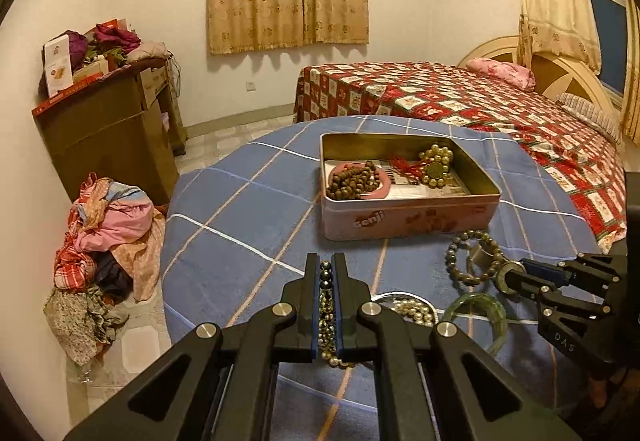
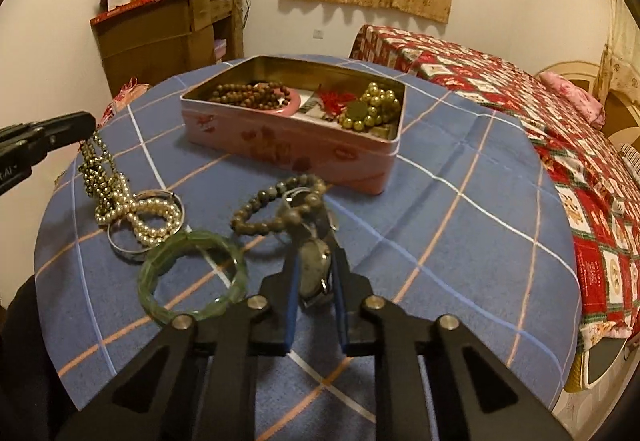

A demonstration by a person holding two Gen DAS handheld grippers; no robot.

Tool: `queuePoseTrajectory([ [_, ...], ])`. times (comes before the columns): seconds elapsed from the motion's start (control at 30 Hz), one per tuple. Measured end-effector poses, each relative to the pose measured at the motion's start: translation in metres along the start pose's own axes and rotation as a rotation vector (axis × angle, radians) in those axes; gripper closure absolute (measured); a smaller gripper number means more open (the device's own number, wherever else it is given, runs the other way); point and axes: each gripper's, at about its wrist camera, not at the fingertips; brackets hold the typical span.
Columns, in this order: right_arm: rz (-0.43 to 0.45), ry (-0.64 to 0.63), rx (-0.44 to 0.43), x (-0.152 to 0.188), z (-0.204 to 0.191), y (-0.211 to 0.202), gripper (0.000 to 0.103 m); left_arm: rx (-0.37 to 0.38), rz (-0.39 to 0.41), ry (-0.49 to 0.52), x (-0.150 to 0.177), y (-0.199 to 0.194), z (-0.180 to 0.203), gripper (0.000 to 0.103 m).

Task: Organize jewelry
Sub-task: 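Grasp the dark bead strand with the left tool while the right tool grasps the silver watch, then carry the dark bead strand and silver watch with both tools over the tin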

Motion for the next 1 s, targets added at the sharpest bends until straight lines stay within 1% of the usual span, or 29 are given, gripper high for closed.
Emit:
queuePoseTrajectory([
  [0.07,0.001,-0.002,0.017,0.001,-0.003,-0.001,0.086,-0.006,-0.004,-0.005,0.000,0.002,-0.002,0.099],
  [0.13,0.009,0.004,0.010,0.002,-0.003,-0.003,0.089,-0.008,-0.006,-0.013,0.000,0.003,-0.004,0.099],
  [0.27,0.022,0.005,0.027,0.006,-0.003,-0.009,0.093,-0.005,0.004,-0.021,-0.002,-0.001,-0.007,0.099],
  [0.4,0.049,0.022,0.039,0.008,0.003,-0.020,0.093,0.002,0.009,-0.027,-0.003,-0.003,-0.007,0.099],
  [0.63,0.118,0.007,0.107,0.002,0.000,-0.038,0.094,0.003,0.038,-0.028,-0.007,-0.017,-0.008,0.099],
  [0.77,0.153,-0.036,0.184,0.001,-0.008,-0.045,0.094,0.002,0.053,-0.036,-0.010,-0.024,-0.010,0.099],
  [0.87,0.176,-0.035,0.181,0.000,-0.008,-0.051,0.094,0.003,0.064,-0.038,-0.012,-0.029,-0.011,0.099],
  [1.0,0.191,-0.018,0.165,-0.002,-0.004,-0.055,0.094,-0.017,0.071,-0.022,-0.015,-0.031,-0.007,0.099],
])
Point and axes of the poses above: each gripper's, at about its wrist camera, not at the fingertips, and y roughly the way its jaws point, z to its right, x to its underside, and after that the axes turned 10 degrees about -z, right-handed
